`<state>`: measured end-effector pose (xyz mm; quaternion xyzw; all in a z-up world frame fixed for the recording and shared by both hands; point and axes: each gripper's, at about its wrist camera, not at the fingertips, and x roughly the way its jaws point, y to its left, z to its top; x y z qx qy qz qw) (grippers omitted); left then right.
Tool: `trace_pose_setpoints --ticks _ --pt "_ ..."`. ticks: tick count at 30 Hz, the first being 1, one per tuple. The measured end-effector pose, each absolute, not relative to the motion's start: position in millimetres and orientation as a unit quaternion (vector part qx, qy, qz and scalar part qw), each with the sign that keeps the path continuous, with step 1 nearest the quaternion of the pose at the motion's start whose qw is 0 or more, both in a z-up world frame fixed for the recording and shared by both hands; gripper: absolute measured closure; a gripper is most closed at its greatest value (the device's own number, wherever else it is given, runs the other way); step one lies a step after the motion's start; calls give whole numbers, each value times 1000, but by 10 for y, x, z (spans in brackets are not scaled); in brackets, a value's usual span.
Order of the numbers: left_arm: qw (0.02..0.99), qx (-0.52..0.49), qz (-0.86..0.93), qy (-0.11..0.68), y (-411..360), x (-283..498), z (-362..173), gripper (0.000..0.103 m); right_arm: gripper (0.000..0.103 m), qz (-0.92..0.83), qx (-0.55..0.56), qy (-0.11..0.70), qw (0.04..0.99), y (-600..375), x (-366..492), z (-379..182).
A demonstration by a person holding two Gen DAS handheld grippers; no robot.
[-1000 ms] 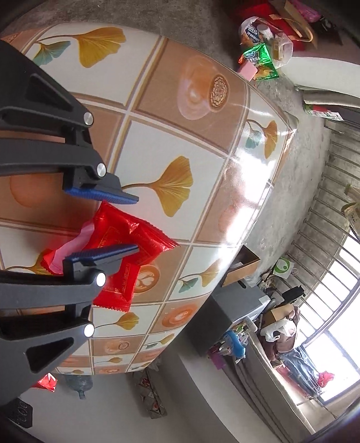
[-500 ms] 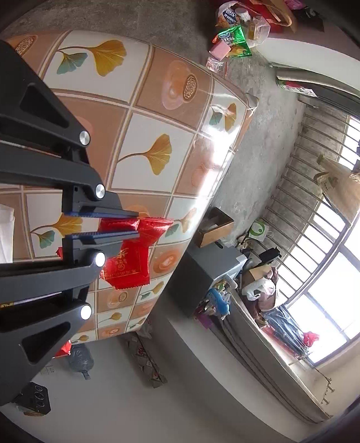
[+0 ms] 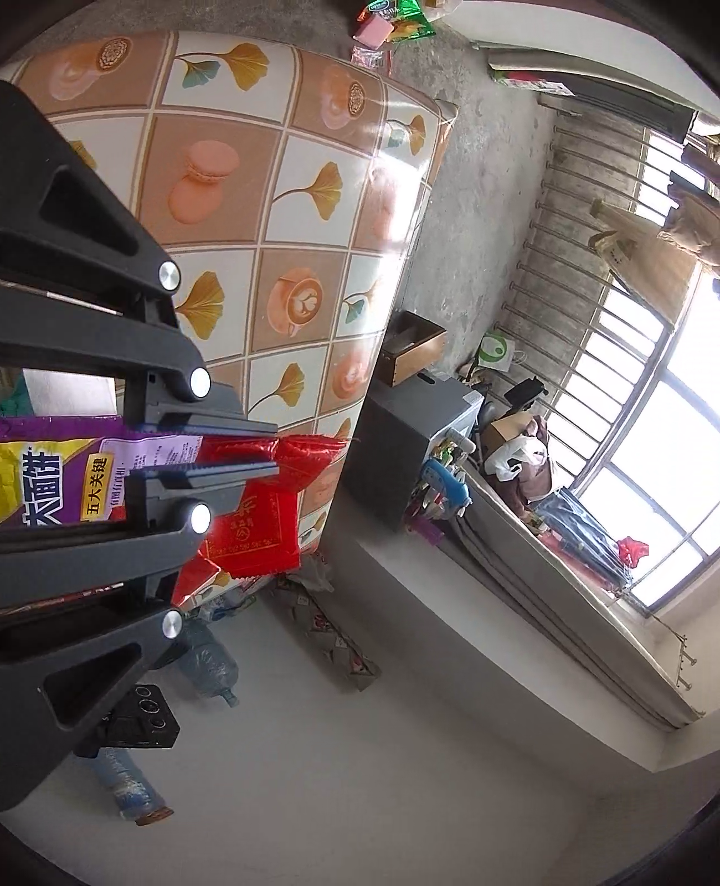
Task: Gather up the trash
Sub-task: 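Carry the red wrapper and red-white bag toward the blue wastebasket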
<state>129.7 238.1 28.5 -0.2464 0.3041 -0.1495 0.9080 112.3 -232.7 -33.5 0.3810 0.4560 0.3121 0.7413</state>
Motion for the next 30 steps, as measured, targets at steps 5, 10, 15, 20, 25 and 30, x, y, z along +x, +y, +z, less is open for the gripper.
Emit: trace_pose_setpoints --ticks 5,10,15,20,25,30 --pt "908 -220 -156 320 2105 1194 186 96 76 314 400 455 731 -2347 1098 -369" --pt "908 -213 -160 323 2012 1153 132 96 80 317 420 440 727 -2445 1088 -337" --pt "916 -199 -163 308 1912 1110 249 96 80 316 432 406 741 -2634 1010 -184" --pt "922 -177 -163 302 1765 1089 334 96 80 308 443 376 754 -2840 903 -55" --pt "924 -164 -165 305 1624 1079 383 96 80 303 451 352 762 -3014 754 -2" --pt "927 -146 -170 299 1440 1058 466 96 80 301 459 332 767 -3124 672 22"
